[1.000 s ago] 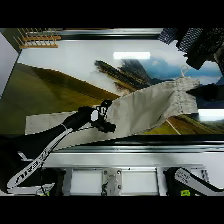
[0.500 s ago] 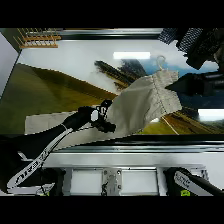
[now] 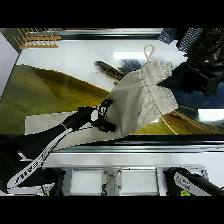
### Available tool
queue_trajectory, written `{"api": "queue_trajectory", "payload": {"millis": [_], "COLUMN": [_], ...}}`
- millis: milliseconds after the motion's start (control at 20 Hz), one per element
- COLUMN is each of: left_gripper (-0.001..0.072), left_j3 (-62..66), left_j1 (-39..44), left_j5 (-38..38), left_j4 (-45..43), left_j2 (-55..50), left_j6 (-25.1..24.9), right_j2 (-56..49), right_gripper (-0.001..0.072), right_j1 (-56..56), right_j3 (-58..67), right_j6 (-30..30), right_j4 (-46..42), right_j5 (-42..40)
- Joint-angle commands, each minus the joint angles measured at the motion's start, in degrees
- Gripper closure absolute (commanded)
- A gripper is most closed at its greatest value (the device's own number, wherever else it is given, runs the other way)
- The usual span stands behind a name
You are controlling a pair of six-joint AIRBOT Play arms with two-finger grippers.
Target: Fold the clothes and pants, and hang the long-sleeved shirts on hangers.
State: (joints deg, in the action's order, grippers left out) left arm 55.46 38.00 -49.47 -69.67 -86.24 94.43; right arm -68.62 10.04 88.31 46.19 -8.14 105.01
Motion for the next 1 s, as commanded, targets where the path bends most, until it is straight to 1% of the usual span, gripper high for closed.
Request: {"api": "queue_trajectory", "payload": {"millis": [0, 150, 250, 450, 650, 750, 950], "left_gripper": [0.0703, 0.0703, 0.0703, 0.0703, 0.0703, 0.0703, 0.0703], "left_j3": [2.12, 3.76, 4.59, 7.3, 9.73, 11.98, 18.34], "left_j1": [-0.04, -1.31, -3.65, -11.02, -20.11, -25.38, -35.17], "left_j5": [0.2, -0.81, -3.41, -9.05, -9.73, -11.3, -15.8], "left_j4": [0.24, 0.2, 0.17, 0.13, 0.11, 0.13, 0.15], "left_j2": [1.81, 6.03, 9.11, 15.19, 21.14, 23.1, 25.03], "left_j6": [0.11, 0.09, 0.07, -0.17, -1.31, -2.21, -4.33], "right_j2": [0.02, 0.02, 0.02, 0.02, -0.52, -1.2, -4.15], "right_gripper": [0.0694, 0.0695, 0.0695, 0.0696, 0.0696, 0.0696, 0.0696], "right_j1": [-0.72, -0.72, -0.74, -1.11, -4.72, -7.34, -14.64], "right_j3": [0.5, 0.52, 0.52, 0.63, 2.58, 4.46, 10.21], "right_j6": [0.59, 0.83, 1.07, 1.44, 3.06, 5.22, 11.02], "right_j4": [0.42, 0.44, 0.44, 0.44, 0.2, -1.11, -7.54], "right_j5": [-2.56, -2.6, -2.86, -5.4, -8.81, -11.21, -15.63]}}
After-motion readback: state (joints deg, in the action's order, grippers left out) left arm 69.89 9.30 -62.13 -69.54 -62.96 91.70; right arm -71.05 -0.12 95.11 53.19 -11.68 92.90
